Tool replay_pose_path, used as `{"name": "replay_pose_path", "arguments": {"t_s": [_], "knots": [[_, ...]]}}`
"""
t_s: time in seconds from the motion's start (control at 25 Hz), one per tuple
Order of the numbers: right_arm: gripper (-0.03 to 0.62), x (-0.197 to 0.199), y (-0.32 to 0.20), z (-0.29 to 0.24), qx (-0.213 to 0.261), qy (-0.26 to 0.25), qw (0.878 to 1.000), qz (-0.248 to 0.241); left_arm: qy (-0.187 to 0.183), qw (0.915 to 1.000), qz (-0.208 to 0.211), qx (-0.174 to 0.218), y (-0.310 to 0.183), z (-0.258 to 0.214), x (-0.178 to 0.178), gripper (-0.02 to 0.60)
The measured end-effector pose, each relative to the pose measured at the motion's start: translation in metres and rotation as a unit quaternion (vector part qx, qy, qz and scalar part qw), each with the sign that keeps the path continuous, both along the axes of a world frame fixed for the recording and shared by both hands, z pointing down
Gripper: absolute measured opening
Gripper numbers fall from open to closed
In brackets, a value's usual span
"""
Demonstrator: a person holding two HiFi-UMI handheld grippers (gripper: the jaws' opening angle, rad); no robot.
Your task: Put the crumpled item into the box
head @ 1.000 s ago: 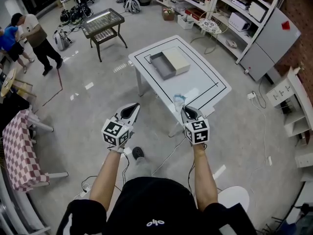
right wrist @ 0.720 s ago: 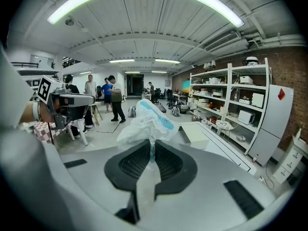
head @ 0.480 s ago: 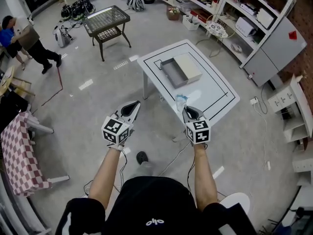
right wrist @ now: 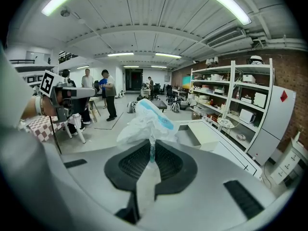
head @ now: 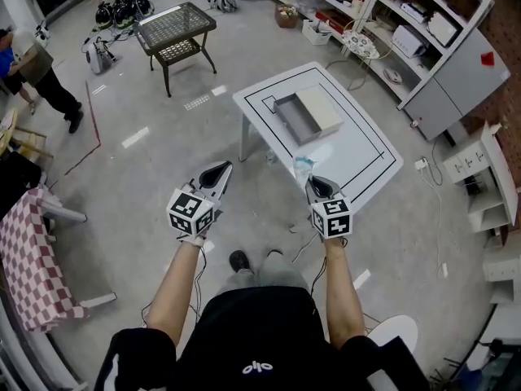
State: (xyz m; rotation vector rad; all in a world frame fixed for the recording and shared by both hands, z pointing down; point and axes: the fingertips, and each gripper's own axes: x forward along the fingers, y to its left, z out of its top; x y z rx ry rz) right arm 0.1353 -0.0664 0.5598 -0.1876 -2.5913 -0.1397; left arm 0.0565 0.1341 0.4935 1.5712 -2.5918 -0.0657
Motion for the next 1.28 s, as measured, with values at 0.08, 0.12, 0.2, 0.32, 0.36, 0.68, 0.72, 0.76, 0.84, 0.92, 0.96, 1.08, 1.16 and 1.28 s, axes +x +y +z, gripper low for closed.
{"name": "replay_pose_path", "arguments": {"t_s": [0.08, 0.12, 0.2, 0.32, 0.36, 0.68, 0.72, 0.76, 0.84, 0.92, 0.96, 1.08, 1.16, 1.28], "knots": [[0.041, -0.002, 0.001, 0.001, 0.001, 0.003, 1.0, 0.0, 0.001, 1.0, -0.005, 0.003, 0.005, 0.0, -0.002, 0.007], [0.041, -0.004, 0.002, 0.002, 0.002, 0.003, 1.0, -0.001, 0.002, 1.0, -0.008, 0.005, 0.008, 0.001, -0.004, 0.008], [0.041, -0.01, 0.006, 0.004, 0.003, 0.005, 1.0, -0.003, 0.004, 0.9999, -0.013, 0.007, 0.015, 0.004, -0.009, 0.008], [0.041, -0.023, 0.013, 0.008, 0.002, 0.005, 1.0, -0.006, 0.009, 0.9998, -0.019, 0.007, 0.025, 0.01, -0.02, 0.006], [0.041, -0.027, 0.016, 0.008, 0.001, 0.005, 1.0, -0.008, 0.01, 0.9997, -0.021, 0.007, 0.027, 0.011, -0.026, 0.008], [0.041, -0.075, 0.013, 0.01, 0.016, 0.0, 1.0, -0.007, -0.006, 0.9999, 0.005, -0.015, 0.005, 0.012, -0.071, 0.008], [0.041, -0.084, 0.013, 0.011, 0.014, -0.002, 1.0, -0.003, -0.007, 0.9998, 0.011, -0.018, 0.002, 0.013, -0.081, 0.008], [0.041, -0.093, 0.012, 0.013, 0.012, -0.003, 1.0, 0.001, -0.008, 0.9996, 0.016, -0.02, -0.001, 0.014, -0.091, 0.008], [0.041, -0.113, 0.01, 0.018, 0.008, -0.004, 1.0, 0.008, -0.01, 0.9993, 0.027, -0.023, -0.008, 0.017, -0.115, 0.008], [0.041, -0.134, 0.005, 0.021, 0.004, -0.004, 1.0, 0.018, -0.01, 0.9988, 0.04, -0.026, -0.018, 0.017, -0.138, 0.007], [0.041, -0.144, 0.002, 0.023, 0.002, -0.003, 1.0, 0.024, -0.01, 0.9983, 0.05, -0.028, -0.023, 0.018, -0.148, 0.007], [0.041, -0.172, -0.006, 0.028, -0.005, -0.001, 0.999, 0.049, -0.01, 0.996, 0.081, -0.037, -0.037, 0.023, -0.178, 0.008], [0.041, -0.194, -0.01, 0.026, -0.009, -0.005, 0.998, 0.063, -0.012, 0.9943, 0.096, -0.044, -0.046, 0.023, -0.205, 0.008], [0.041, -0.223, -0.021, 0.024, -0.014, -0.004, 0.997, 0.082, -0.013, 0.9921, 0.116, -0.047, -0.061, 0.019, -0.241, 0.008]]}}
